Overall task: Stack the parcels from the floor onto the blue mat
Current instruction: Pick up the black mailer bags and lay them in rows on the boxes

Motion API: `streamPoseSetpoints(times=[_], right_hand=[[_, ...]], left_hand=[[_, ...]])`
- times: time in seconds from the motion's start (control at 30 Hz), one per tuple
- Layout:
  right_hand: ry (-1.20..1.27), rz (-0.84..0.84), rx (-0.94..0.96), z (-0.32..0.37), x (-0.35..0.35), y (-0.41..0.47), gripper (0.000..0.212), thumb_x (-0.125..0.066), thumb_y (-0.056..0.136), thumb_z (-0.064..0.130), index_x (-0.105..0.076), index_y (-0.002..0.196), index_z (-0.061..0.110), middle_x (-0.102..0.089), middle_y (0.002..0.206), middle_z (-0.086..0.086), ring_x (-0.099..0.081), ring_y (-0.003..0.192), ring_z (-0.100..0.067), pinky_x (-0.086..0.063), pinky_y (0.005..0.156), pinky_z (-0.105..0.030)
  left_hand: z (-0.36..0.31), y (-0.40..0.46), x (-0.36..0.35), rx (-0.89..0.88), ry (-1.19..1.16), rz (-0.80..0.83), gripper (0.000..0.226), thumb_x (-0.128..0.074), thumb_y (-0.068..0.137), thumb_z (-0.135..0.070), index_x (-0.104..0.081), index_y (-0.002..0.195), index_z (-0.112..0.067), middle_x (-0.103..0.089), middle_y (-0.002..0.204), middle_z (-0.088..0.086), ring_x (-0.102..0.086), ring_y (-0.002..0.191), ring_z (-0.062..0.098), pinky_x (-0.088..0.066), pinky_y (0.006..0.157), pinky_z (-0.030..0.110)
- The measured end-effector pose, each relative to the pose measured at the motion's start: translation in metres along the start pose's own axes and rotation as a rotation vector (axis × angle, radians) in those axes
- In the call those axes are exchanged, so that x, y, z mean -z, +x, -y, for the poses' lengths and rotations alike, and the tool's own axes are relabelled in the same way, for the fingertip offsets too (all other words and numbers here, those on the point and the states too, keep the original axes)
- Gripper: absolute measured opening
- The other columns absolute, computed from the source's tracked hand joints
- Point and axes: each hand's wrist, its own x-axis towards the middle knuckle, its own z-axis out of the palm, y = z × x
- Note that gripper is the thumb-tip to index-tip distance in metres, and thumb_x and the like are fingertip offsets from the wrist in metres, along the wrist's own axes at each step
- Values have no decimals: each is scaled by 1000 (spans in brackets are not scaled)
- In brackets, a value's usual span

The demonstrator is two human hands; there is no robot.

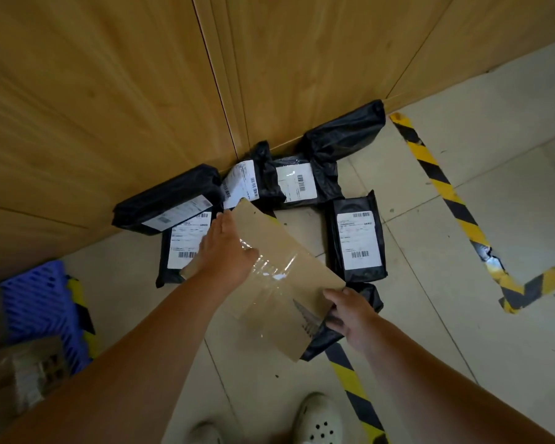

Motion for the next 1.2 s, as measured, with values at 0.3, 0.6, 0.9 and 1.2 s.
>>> streamPoseSetpoints(times=[0.3, 0.6, 0.9, 1.2], right_hand=[[53, 53, 66, 10, -14, -37, 37, -59, 91, 32, -46, 124, 22, -53, 129, -6, -55, 110, -25, -49, 91, -42], [49, -17, 98, 58, -7, -131, 42, -34, 93, 59, -55, 99, 23, -62, 93, -8, -57, 98, -28, -48, 89, -49], [-75, -83, 250, 91, 17, -266, 36, -35, 97, 51, -49, 119, 27, -53, 124, -8, -49, 110, -28, -44, 95, -52], [80, -95, 433, 97, 40, -450, 35, -28, 102, 37, -58, 96, 21, -61, 99, 1, -53, 98, -20, -40, 103, -48]], left_hand=[[15, -23, 31, 278, -126, -184, 79, -57, 85, -37, -14, 148, -18, -23, 146, 15, -27, 131, 34, -32, 102, 50], [30, -92, 95, 240, -153, -202, 54, -42, 98, -24, -23, 148, -20, -13, 153, 24, -24, 136, 42, -29, 107, 48], [-19, -170, 208, 169, -512, -218, 26, -67, 79, -38, -59, 94, -19, -65, 91, 7, -62, 83, 30, -48, 70, 36], [-60, -292, 319, 52, -590, -97, 24, -66, 83, -39, -62, 104, -27, -66, 90, -6, -62, 82, 15, -48, 65, 28]])
